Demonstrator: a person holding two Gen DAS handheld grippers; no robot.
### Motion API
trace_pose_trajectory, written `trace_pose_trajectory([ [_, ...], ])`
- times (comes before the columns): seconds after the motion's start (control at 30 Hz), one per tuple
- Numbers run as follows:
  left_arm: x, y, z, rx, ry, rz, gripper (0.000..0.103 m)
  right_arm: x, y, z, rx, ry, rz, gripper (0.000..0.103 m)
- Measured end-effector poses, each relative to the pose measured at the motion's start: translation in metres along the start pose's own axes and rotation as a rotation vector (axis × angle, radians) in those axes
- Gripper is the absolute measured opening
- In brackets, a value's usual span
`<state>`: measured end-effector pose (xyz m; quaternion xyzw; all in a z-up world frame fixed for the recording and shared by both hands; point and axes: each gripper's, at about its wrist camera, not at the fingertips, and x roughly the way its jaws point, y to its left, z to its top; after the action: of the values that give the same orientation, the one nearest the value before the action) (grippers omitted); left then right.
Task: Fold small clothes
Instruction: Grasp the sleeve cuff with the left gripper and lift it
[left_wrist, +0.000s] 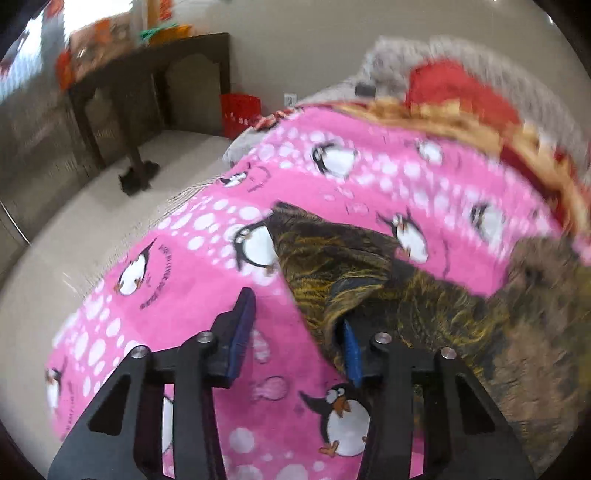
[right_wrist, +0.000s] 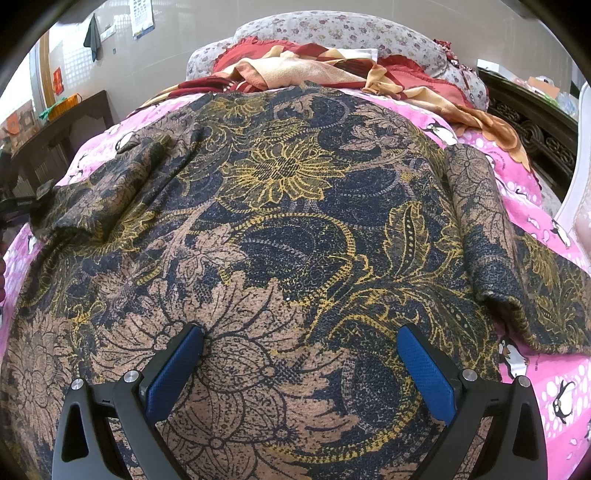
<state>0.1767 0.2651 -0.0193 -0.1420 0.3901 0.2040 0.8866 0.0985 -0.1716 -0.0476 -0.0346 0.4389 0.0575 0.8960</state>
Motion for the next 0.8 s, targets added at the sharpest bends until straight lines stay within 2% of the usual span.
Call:
trace_pose_trajectory([
  [0.07, -0.001, 0.017, -0.002, -0.033, -0.004, -0.072, 0.042, 0.000, 0.000, 0.000, -0.001, 0.000, -0.001, 0.103],
  [0.2, 0.002, 0.036, -0.003, -0.065, -0.026, -0.137, 0.042, 0.000, 0.000, 0.000, -0.001, 0.001, -0.002, 0.103],
  [0.53, 0.001, 0.042, 0.000, -0.186, -0.028, -0.199, 0.042, 0.000, 0.001, 0.000, -0.003, 0.001, -0.003, 0.103],
  [0.63, -0.001, 0.040, 0.000, -0.191, -0.017, -0.210, 0.042, 0.000, 0.000, 0.000, -0.003, 0.001, -0.003, 0.103],
  [0.73, -0.007, 0.036, -0.002, -0.192, -0.015, -0.253, 0.052, 0.000, 0.000, 0.000, -0.003, 0.001, -0.003, 0.103],
  [0.8, -0.009, 0.035, -0.004, -0.200, -0.017, -0.258, 0.064, 0.000, 0.001, 0.000, -0.003, 0.001, -0.003, 0.103],
])
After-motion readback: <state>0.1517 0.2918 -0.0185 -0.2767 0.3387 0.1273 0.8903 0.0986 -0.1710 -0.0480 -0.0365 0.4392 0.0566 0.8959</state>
